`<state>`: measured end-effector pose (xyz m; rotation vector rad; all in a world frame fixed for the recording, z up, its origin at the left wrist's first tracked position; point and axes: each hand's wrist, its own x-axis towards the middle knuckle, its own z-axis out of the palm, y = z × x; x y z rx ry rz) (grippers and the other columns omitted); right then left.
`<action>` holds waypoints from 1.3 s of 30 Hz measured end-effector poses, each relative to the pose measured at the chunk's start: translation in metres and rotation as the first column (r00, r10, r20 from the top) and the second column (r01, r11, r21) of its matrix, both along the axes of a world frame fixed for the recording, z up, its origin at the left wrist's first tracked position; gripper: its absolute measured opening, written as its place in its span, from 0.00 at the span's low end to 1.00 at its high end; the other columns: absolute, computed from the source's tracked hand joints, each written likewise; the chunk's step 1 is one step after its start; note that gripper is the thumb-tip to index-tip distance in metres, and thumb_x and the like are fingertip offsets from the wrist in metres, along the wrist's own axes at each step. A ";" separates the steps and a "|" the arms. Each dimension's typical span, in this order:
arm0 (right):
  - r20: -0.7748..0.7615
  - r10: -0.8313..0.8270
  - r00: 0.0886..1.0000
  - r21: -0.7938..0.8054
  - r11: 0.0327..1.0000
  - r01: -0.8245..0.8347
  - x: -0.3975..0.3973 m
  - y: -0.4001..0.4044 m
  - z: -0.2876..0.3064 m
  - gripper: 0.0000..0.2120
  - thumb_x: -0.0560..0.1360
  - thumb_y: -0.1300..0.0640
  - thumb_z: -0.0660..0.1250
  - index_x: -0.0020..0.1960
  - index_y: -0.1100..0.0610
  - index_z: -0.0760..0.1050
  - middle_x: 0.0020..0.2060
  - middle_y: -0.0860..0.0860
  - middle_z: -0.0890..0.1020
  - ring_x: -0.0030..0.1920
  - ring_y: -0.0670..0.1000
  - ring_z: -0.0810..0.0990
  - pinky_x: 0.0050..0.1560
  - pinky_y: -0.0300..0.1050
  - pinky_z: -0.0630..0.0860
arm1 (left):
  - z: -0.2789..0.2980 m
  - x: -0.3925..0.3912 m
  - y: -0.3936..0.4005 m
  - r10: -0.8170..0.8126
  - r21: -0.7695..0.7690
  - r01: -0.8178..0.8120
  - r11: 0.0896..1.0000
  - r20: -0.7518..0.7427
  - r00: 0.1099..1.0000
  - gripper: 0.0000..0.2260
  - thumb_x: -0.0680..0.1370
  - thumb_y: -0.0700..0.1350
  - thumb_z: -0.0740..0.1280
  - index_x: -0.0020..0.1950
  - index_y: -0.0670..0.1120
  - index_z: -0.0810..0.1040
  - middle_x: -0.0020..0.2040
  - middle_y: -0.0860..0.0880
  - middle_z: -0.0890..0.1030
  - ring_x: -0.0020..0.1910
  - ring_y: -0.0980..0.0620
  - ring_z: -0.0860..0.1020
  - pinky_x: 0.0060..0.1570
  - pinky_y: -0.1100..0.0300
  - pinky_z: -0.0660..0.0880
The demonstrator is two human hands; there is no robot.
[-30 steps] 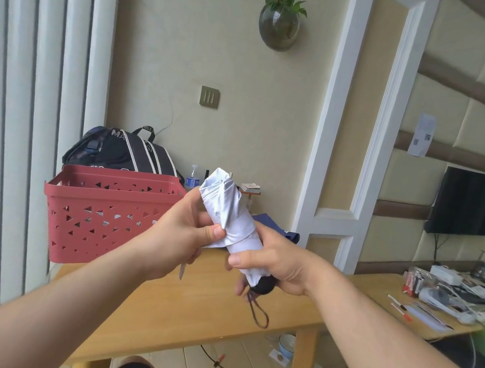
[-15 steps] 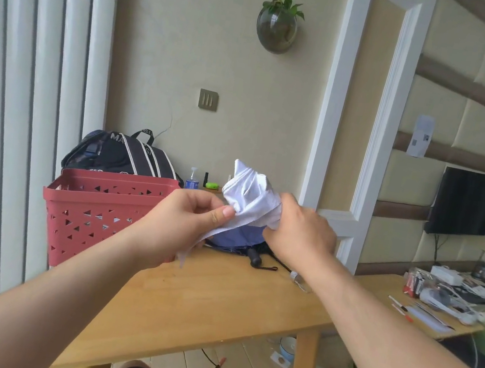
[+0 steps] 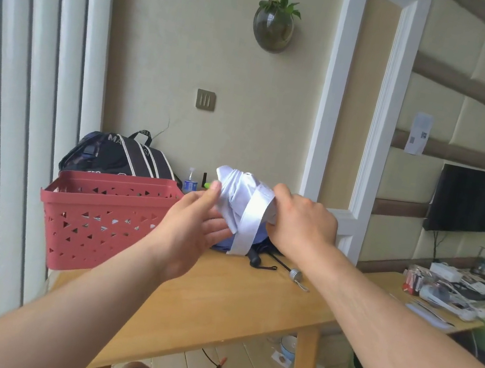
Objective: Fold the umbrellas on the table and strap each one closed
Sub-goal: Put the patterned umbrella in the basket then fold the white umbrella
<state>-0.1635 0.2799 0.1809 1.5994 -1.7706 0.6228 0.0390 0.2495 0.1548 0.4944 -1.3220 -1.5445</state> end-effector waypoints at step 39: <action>0.164 0.099 0.982 0.160 0.979 -0.126 0.028 -0.001 0.008 0.08 0.75 0.57 0.62 0.52 0.50 0.65 0.36 0.46 0.70 0.37 0.56 0.71 0.30 0.47 0.64 | -0.025 -0.012 -0.006 0.345 -0.291 -0.325 0.900 0.018 0.938 0.05 0.82 0.44 0.72 0.50 0.44 0.80 0.38 0.42 0.80 0.34 0.49 0.74 0.33 0.56 0.71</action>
